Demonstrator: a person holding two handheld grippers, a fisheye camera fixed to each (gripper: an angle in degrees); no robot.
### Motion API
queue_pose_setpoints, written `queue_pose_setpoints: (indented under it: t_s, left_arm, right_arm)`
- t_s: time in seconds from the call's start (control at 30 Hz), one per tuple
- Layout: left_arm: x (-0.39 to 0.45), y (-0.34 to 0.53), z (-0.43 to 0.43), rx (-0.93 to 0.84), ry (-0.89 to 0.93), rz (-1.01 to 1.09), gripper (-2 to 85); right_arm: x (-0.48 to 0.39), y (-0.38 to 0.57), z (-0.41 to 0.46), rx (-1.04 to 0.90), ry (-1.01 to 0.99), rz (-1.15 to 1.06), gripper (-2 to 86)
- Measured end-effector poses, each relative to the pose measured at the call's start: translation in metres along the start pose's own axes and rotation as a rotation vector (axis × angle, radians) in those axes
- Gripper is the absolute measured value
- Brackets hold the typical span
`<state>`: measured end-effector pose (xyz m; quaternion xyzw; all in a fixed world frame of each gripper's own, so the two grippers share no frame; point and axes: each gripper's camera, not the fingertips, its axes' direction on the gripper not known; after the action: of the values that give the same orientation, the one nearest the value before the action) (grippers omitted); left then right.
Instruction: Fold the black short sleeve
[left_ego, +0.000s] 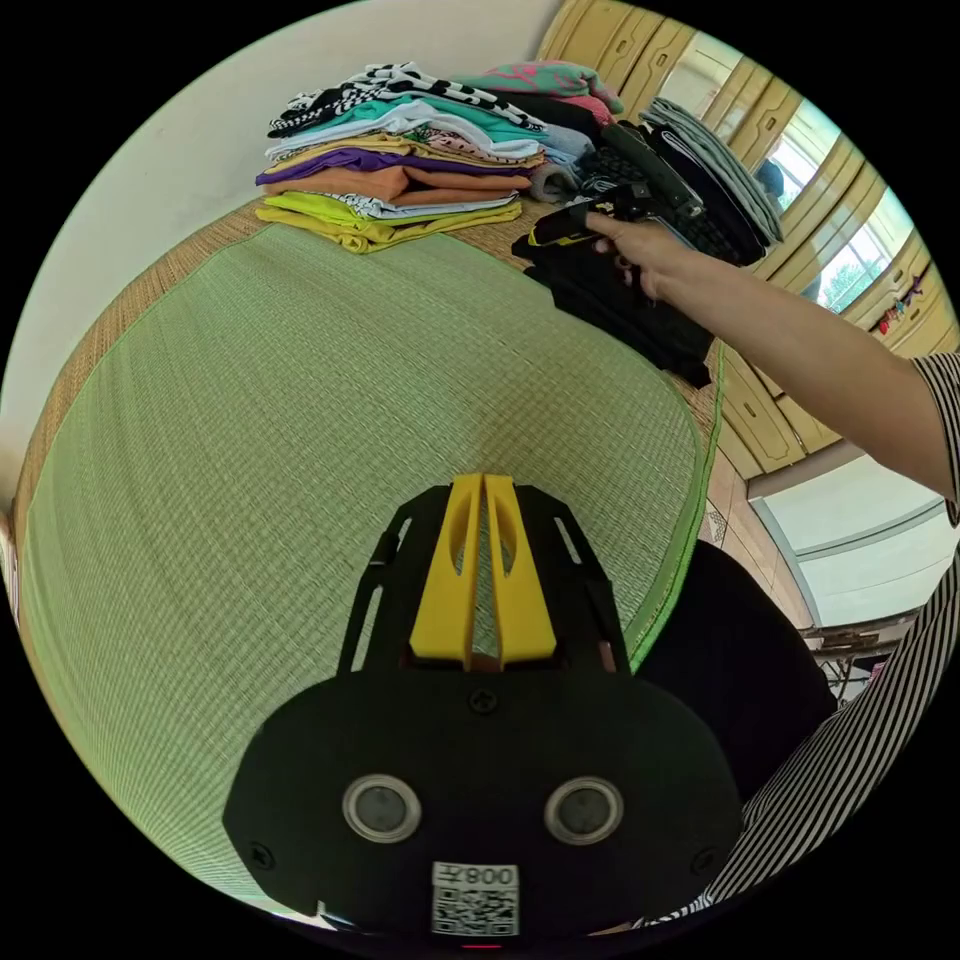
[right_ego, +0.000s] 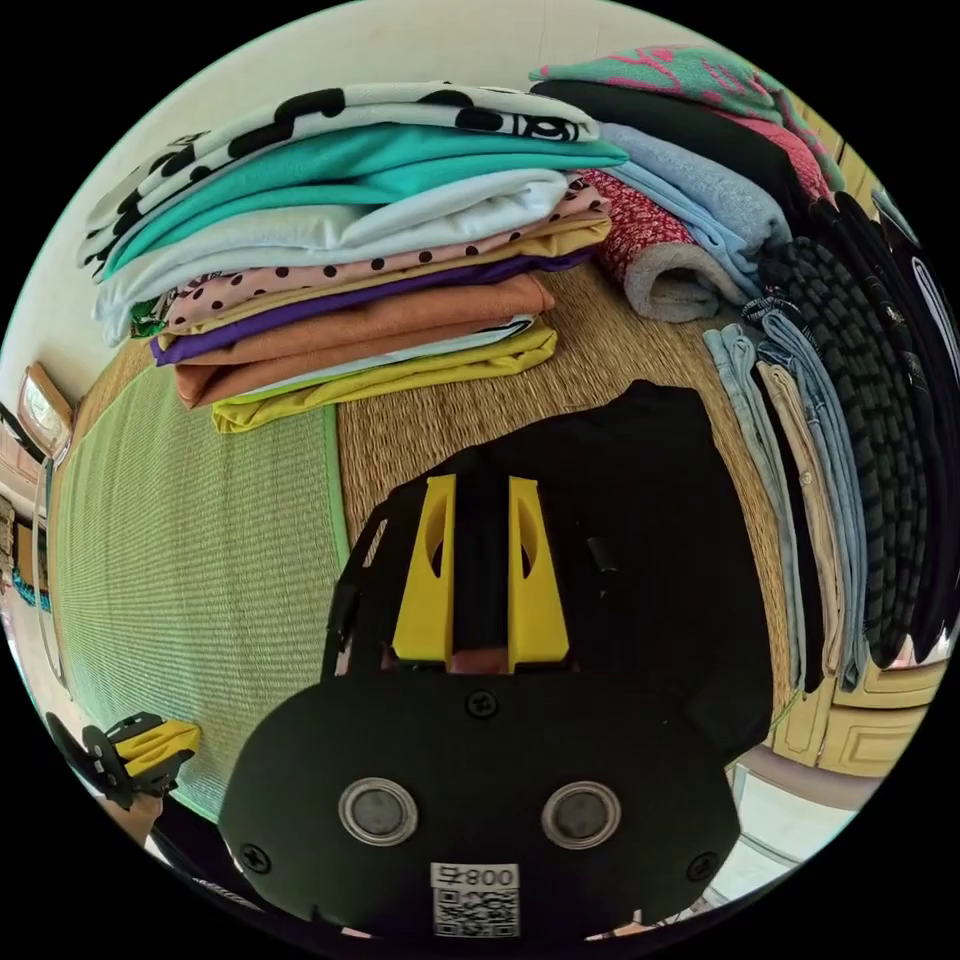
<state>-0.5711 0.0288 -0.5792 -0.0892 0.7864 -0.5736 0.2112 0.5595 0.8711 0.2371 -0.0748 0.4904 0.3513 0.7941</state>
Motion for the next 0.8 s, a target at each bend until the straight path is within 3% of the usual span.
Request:
queue_pose_setpoints:
  t_s: [0.27,0.53,0.8]
  left_arm:
    - [-0.016,0.043,-0.015,-0.019,0.100,-0.040,0.2]
    - [-0.033,0.109,-0.080,0.137,0.228,-0.130,0.2]
    - [-0.059,0.203,-0.163,0.321,0.408,-0.213,1.7]
  right_arm:
    - [0.032,0.038,-0.046,0.103,-0.097,-0.004,1.1]
    - [0.059,0.148,-0.175,0.308,-0.510,-0.103,0.4]
    - [0.074,0.234,-0.280,0.393,-0.856,-0.227,0.4]
